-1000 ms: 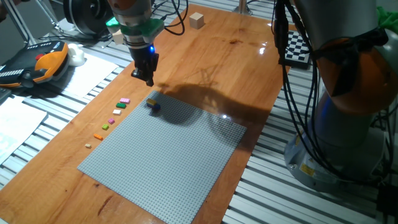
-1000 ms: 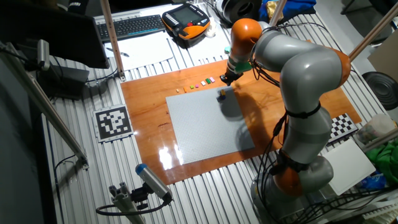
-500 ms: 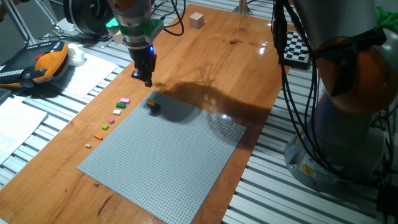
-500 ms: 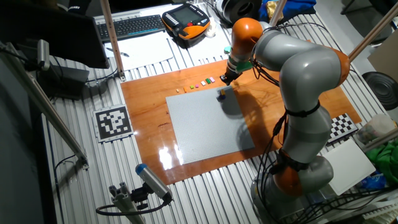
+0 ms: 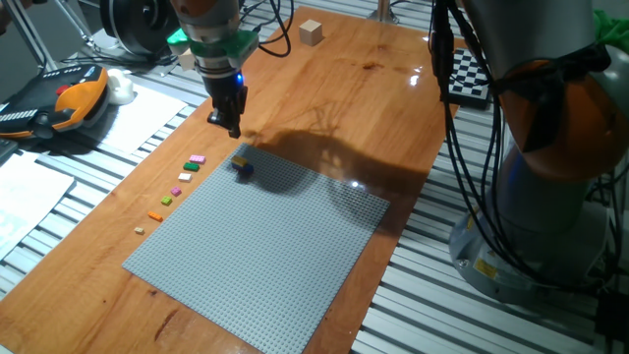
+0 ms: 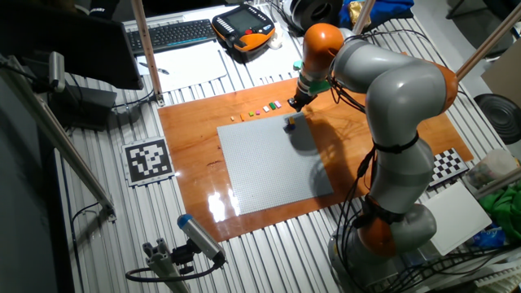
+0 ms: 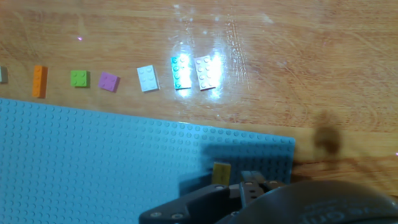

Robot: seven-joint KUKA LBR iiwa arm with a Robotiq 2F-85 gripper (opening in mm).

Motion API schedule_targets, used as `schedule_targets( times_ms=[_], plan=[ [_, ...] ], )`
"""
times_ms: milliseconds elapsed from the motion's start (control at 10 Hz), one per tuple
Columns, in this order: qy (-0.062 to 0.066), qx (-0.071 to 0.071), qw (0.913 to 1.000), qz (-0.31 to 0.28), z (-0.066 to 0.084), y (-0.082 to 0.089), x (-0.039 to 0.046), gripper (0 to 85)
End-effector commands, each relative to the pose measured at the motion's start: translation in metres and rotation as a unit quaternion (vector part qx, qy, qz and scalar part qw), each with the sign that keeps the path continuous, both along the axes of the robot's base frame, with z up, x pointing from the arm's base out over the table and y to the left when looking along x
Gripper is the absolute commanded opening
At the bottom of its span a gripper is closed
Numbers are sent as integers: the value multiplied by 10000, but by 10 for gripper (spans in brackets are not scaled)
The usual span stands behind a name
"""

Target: Stack small Lego blocks randomly, one at a time

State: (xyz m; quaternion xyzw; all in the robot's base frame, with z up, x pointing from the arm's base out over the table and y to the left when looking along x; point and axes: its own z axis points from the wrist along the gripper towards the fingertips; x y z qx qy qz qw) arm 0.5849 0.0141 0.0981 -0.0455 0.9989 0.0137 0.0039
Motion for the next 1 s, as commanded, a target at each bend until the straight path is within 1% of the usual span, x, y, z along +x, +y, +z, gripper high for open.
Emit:
schedule_targets(
  times_ms=[0, 900],
  plan=[
    [8, 7, 10000, 0, 1, 2, -4, 0],
    [9, 31, 10000, -22, -6, 26, -32, 0]
  ],
)
